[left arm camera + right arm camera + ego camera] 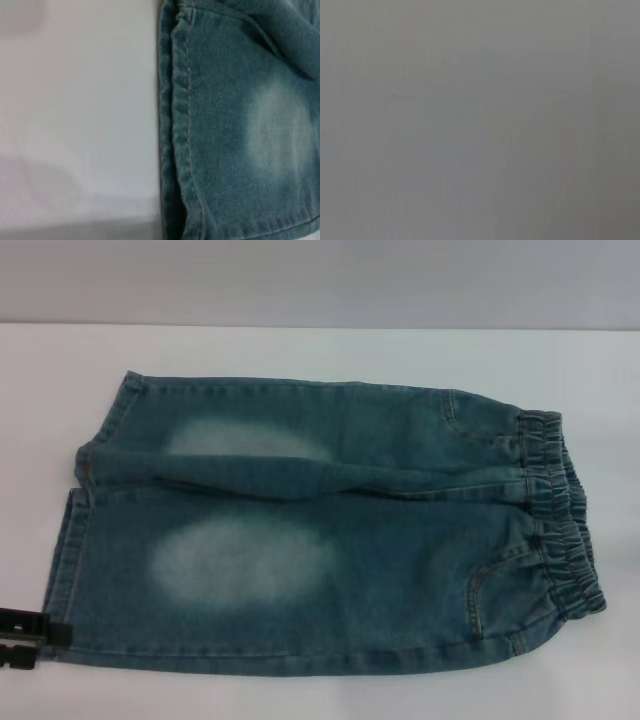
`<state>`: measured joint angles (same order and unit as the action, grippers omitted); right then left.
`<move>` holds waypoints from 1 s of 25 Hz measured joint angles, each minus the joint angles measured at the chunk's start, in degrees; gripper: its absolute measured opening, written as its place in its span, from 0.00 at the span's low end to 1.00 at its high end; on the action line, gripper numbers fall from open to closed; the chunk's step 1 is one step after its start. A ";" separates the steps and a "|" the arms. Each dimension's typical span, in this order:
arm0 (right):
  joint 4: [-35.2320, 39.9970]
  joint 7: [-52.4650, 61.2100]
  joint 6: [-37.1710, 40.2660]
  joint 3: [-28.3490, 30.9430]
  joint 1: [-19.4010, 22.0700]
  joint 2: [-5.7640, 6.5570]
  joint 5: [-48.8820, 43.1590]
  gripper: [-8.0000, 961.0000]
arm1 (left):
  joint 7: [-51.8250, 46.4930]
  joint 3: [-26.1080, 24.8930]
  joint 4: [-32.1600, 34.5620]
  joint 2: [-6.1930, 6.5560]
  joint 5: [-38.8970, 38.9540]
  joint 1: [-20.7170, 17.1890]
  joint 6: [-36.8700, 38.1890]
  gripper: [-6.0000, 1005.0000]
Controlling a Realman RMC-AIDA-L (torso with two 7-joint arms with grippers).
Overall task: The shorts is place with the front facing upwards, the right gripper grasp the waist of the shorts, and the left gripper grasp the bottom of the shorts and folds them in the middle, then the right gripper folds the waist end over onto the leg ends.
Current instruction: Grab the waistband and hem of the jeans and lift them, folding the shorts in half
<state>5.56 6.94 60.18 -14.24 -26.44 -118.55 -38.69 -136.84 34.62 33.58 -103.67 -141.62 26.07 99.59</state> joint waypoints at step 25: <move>0.15 -0.10 -0.10 0.00 -0.26 0.09 0.02 0.86 | -0.07 0.01 0.25 0.23 -1.23 0.29 -0.63 0.72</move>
<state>5.71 6.84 60.08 -14.24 -26.70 -118.47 -38.67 -136.91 34.63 33.82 -103.43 -142.85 26.36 98.97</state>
